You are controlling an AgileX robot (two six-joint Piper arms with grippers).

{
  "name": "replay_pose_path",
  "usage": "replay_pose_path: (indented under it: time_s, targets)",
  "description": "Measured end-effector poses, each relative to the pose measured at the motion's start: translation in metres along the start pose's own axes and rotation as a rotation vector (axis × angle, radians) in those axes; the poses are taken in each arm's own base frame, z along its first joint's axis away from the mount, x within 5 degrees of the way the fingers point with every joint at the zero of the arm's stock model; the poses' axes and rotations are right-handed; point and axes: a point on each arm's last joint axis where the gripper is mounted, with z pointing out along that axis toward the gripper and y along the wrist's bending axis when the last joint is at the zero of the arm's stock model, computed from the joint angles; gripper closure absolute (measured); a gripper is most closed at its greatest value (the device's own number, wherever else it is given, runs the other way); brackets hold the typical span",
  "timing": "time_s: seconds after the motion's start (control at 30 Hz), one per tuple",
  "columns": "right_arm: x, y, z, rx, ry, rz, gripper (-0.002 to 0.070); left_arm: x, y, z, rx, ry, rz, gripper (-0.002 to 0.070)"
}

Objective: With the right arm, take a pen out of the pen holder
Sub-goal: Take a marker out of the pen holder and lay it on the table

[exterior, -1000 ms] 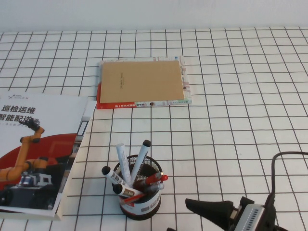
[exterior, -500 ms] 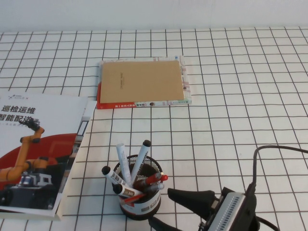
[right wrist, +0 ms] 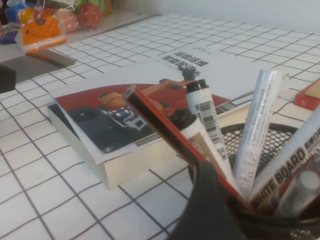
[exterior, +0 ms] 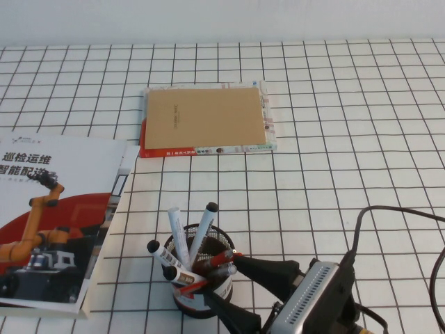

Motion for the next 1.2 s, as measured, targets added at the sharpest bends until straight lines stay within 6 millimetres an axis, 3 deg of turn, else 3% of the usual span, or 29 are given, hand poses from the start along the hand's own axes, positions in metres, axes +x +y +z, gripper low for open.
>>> replay_pose_path:
  time_s: [0.37, 0.73, 1.2]
  targets:
    - [0.0045, -0.0032, 0.0067, 0.041, 0.011, 0.016, 0.0254, 0.0000, 0.0000, 0.0000, 0.000, 0.000, 0.000, 0.0678]
    - [0.0044, -0.0037, 0.0067, 0.047, 0.011, 0.019, 0.0413, 0.0000, 0.0000, 0.0000, 0.000, 0.000, 0.000, 0.0678]
    - [0.0000, -0.0029, 0.0113, 0.048, -0.010, 0.024, 0.0424, 0.0000, 0.0000, 0.0000, 0.000, 0.000, 0.000, 0.0678]
